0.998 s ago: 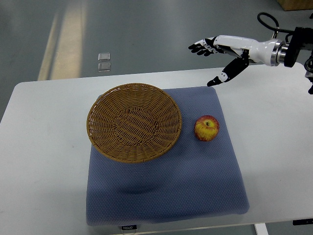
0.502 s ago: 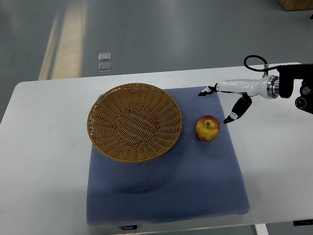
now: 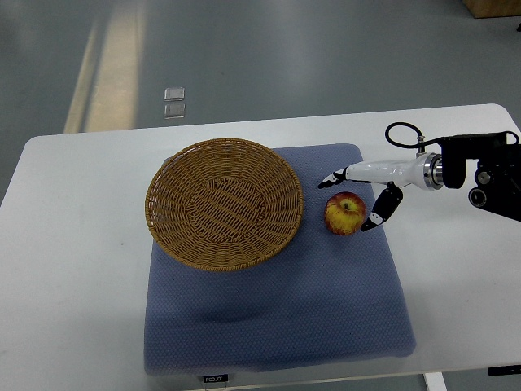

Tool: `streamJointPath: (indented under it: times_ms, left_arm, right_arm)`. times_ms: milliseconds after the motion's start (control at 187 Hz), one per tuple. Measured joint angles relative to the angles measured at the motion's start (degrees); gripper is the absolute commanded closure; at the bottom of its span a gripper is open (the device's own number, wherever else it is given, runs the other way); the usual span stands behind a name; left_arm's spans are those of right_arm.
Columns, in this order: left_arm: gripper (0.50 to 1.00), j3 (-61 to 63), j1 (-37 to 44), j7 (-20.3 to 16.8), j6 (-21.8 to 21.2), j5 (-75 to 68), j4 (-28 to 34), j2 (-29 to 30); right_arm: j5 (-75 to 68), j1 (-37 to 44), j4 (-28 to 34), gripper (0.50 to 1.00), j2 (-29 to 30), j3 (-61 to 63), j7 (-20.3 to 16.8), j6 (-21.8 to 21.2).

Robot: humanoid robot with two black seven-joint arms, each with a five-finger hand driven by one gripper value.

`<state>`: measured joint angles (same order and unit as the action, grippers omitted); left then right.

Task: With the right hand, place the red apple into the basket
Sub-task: 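Close the right hand's fingers around the red-yellow apple, then carry the apple with the right hand into the wicker basket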

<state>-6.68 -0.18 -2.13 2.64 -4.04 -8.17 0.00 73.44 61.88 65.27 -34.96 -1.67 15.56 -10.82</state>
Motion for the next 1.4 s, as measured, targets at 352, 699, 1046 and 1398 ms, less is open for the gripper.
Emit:
streamJointPath:
  times_ms: [352, 699, 1046, 1398]
  left_arm:
    - [0.500, 0.00, 0.00, -0.01, 0.00, 0.00, 0.00, 0.00]
    - [0.500, 0.00, 0.00, -0.03, 0.00, 0.00, 0.00, 0.00]
    - [0.500, 0.00, 0.00, 0.02, 0.00, 0.00, 0.00, 0.00]
    - [0.500, 0.00, 0.00, 0.03, 0.00, 0.00, 0.00, 0.00]
  right_arm:
    - [1.23, -0.88, -0.94, 0.646, 1.29, -0.01, -0.01, 0.02]
    - [1.35, -0.86, -1.02, 0.730, 1.36, -0.01, -0.04, 0.73]
    - [1.34, -0.18, -1.03, 0.801, 2.33, 0.00, -0.04, 0.62]
    - [1.25, 4.68, -2.81, 0.791, 1.43, 0.52, -0.17, -0.01]
